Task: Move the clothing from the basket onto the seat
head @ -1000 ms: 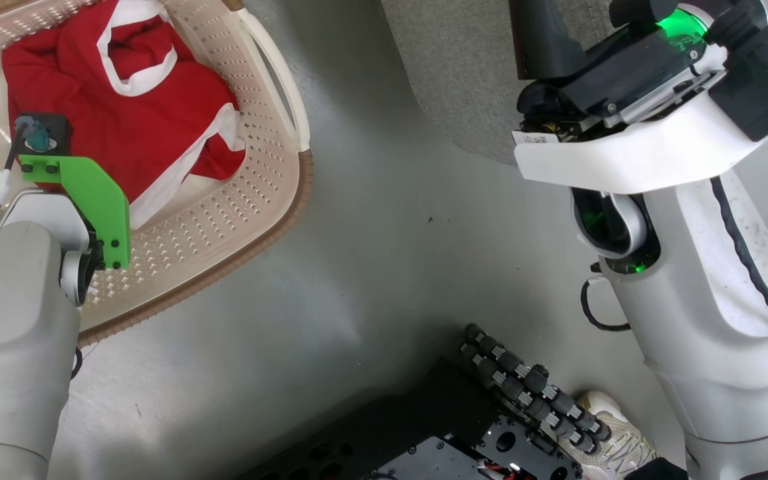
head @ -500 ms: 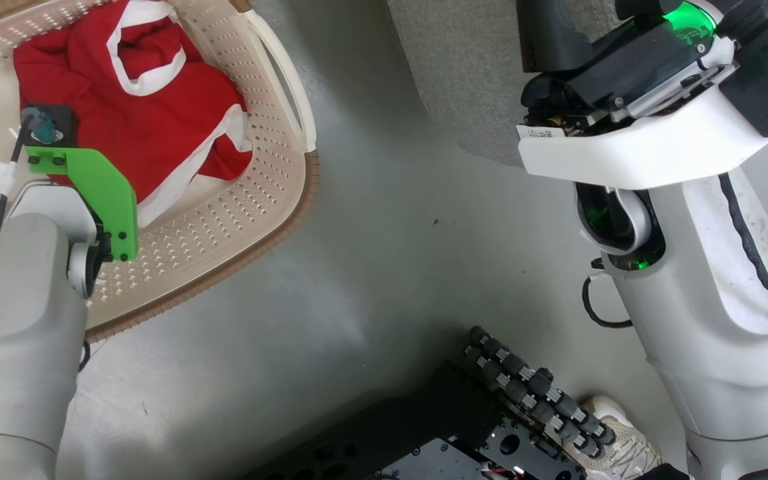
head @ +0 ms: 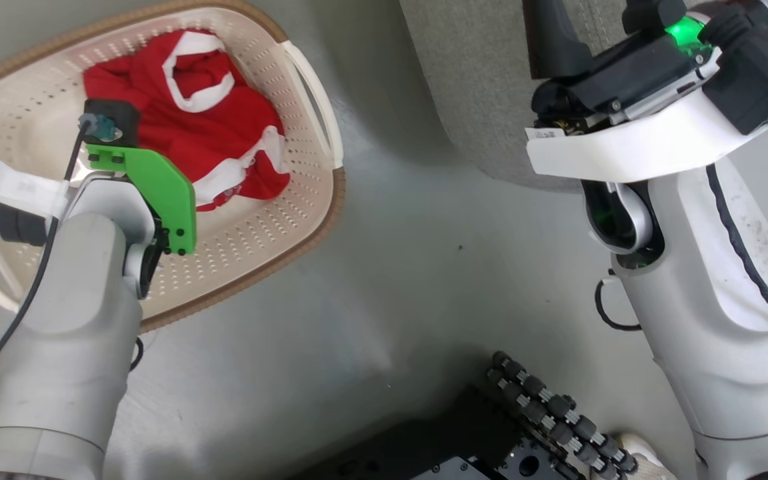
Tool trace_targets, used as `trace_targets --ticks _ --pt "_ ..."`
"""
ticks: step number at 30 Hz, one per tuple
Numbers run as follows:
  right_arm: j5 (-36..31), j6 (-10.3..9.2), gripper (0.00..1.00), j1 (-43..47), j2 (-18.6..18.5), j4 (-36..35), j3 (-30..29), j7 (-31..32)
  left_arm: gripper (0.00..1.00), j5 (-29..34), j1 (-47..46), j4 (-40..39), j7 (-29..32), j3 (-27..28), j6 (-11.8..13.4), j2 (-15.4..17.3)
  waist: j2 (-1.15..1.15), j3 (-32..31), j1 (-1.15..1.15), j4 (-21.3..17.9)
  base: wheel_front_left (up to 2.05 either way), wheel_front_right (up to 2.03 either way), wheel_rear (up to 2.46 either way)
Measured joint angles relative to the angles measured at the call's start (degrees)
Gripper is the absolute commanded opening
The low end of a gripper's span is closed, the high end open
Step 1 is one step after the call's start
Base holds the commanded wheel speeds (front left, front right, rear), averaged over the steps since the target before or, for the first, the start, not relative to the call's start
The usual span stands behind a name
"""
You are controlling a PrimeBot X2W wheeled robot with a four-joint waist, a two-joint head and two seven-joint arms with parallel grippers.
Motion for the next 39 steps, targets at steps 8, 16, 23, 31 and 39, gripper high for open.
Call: trace_targets --ticks 8,16,23,31,39 --pt "-1.4 -0.01 1.00 3.4 -2.3 2.8 -1.2 0.0 0.00 0.0 2.3 -0.2 -5.8 -1.6 -2.0 -2.8 0.00 -4.9 0.00 2.9 0.00 0.00 0.00" --pt "-2.1 -0.10 1.00 7.4 -4.0 4.7 -2.0 0.0 0.00 -0.1 4.2 -1.8 -11.8 -3.3 -3.3 -3.7 0.00 -10.9 -0.01 6.3 0.00 0.00 0.00" --pt "-2.2 -0.57 1.00 10.8 -5.3 6.3 -3.0 0.0 0.00 -0.8 6.6 -3.1 -15.9 -4.4 -4.0 -4.6 0.00 -16.5 -0.01 9.3 0.00 0.00 0.00" --pt "-1.8 -1.12 1.00 14.5 -5.5 7.3 -4.1 0.0 0.00 -2.6 8.7 -6.1 -20.6 -5.4 -4.5 -4.8 0.00 -23.2 -0.01 12.2 0.00 0.00 0.00" --pt "-1.2 -1.62 1.00 18.9 -6.2 8.4 -4.7 0.0 0.00 -3.7 10.2 -10.0 -24.1 -5.8 -4.6 -5.1 0.00 -30.0 -0.01 14.4 0.00 0.00 0.00"
